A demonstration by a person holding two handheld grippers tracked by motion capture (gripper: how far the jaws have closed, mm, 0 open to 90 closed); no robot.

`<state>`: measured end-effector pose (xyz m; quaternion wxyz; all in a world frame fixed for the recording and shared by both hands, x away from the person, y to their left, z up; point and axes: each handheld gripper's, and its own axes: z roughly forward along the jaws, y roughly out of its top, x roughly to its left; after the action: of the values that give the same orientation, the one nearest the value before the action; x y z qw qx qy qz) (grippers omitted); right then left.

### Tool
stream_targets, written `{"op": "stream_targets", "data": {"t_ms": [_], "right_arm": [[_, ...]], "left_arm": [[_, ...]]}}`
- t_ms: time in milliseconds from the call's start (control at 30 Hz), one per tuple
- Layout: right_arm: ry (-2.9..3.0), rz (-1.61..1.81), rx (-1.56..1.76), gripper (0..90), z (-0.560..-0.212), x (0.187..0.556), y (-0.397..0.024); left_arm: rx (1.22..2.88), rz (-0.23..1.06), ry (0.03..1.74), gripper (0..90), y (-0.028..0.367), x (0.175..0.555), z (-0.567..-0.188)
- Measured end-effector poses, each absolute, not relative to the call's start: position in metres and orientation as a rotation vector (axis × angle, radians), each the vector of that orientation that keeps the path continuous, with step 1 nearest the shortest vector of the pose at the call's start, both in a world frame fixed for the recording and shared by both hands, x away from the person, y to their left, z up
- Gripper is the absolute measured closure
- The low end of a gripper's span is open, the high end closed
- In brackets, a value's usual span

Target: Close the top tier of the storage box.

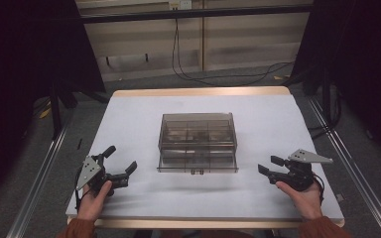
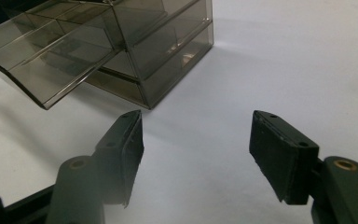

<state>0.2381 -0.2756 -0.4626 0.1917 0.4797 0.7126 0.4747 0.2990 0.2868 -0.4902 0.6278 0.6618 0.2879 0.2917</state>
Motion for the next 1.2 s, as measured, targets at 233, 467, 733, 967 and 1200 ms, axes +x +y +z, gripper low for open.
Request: {"op": "stream_targets", "data": {"t_ms": [233,467,733,967,1200], "right_arm": [[2.027,1.343,1.319,40.0,-0.461,0.236,-0.273],[2.059,1.36,1.298,50.4,-0.458,0.233,-0.271],[2.144,1.383,1.257,66.6,-0.458,0.23,-0.263],[2.195,1.397,1.203,76.2,-0.456,0.227,-0.254],[2.234,1.397,1.177,83.9,-0.455,0.226,-0.248]], "left_arm": [[1.515,0.669,0.658,1.2,0.287,0.299,-0.49],[1.514,0.671,0.656,1.2,0.287,0.299,-0.49],[1.515,0.672,0.656,1.1,0.287,0.299,-0.49],[1.51,0.663,0.66,1.2,0.286,0.298,-0.49],[1.51,0.665,0.66,1.2,0.286,0.298,-0.49]]}}
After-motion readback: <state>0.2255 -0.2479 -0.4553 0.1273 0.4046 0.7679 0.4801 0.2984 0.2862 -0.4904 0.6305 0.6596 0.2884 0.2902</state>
